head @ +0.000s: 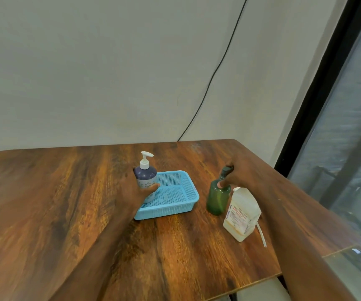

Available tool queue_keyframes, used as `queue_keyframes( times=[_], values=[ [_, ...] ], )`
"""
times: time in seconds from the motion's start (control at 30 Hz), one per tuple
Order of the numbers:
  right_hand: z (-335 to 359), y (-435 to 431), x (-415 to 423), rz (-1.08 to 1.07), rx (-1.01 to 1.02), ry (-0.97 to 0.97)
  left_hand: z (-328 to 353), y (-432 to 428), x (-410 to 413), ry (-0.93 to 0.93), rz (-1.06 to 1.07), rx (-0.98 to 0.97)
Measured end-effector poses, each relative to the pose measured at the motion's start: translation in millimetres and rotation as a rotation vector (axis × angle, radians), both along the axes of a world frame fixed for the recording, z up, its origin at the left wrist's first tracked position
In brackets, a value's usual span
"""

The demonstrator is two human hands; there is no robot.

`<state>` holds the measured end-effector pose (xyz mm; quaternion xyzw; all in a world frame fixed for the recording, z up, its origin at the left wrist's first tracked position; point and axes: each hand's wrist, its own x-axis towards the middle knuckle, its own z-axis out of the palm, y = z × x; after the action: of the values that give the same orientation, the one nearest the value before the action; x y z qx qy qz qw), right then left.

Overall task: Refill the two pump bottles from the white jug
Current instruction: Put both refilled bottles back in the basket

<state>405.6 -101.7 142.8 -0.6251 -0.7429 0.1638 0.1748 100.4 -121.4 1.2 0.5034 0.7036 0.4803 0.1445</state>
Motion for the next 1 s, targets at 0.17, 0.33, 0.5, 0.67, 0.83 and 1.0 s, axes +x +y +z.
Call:
queue_keyframes(
  times=[0.17, 0.33, 0.5, 0.67, 0.83, 1.0],
  values=[
    [14, -3, -10, 0.006, 0.208, 0.070, 0, -1, -1, 0.012, 0.012, -0.007],
    [46, 2, -32, 0.116, 0.387, 0.180, 1, -1, -1, 0.013, 0.012, -0.015],
    [46, 17, -72, 0.236, 0.273, 0.221, -1, 0, -3, 0.032, 0.024, -0.011],
    [9, 29, -100, 0.266, 0.141, 0.129, -4, 4, -6, 0.047, 0.023, -0.012],
    [-18, 39, -104, 0.230, 0.102, 0.181, -6, 6, -5, 0.056, 0.026, 0.002],
    [-38, 39, -105, 0.144, 0.088, 0.323, -4, 6, -4, 0.070, 0.038, 0.001]
  ],
)
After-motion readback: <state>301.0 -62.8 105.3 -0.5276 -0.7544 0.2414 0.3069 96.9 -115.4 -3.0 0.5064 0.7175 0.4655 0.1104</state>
